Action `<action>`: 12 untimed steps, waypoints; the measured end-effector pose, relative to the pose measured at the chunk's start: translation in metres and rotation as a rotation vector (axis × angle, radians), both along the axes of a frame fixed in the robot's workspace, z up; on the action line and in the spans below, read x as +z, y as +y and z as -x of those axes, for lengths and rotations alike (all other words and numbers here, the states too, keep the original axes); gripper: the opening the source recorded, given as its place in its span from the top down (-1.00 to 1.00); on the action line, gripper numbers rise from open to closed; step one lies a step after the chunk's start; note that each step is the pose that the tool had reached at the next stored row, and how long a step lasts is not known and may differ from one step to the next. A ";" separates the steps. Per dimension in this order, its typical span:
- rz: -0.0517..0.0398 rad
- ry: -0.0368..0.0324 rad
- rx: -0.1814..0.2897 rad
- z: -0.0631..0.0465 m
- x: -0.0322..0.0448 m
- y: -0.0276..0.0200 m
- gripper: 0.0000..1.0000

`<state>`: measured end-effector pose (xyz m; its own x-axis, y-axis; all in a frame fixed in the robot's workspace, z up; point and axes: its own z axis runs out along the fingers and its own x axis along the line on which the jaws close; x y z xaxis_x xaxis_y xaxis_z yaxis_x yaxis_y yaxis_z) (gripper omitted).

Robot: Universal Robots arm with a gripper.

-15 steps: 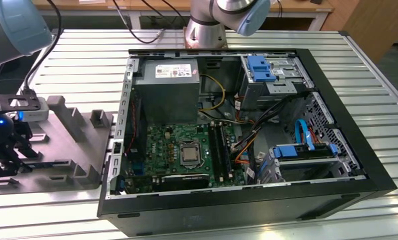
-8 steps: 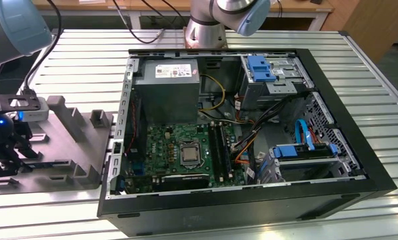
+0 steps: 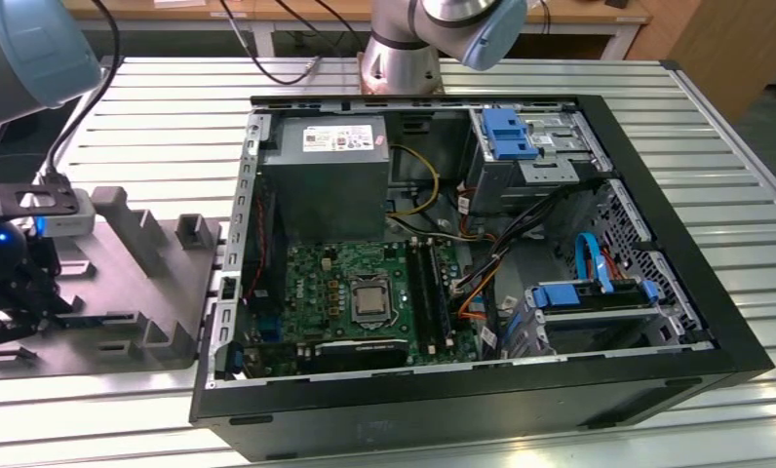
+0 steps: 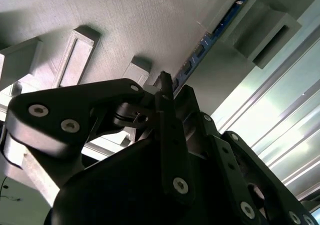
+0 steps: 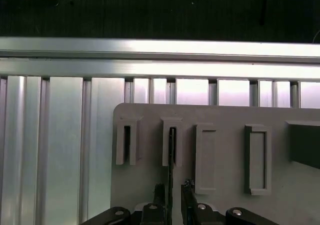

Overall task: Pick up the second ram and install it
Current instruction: 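Pick up the second ram and move it above second insertion slot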

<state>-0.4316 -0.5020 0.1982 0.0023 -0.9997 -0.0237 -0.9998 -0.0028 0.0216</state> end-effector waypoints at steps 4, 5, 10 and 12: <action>0.0000 0.0001 0.000 -0.001 0.0005 0.0000 0.46; 0.0000 0.0001 0.000 -0.002 0.0005 0.0001 0.46; -0.0001 -0.0001 0.000 -0.004 0.0003 0.0000 0.46; -0.0002 0.0002 0.000 -0.004 0.0016 0.0000 0.46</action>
<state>-0.4279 -0.5020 0.1998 0.0022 -0.9997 -0.0239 -0.9998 -0.0028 0.0219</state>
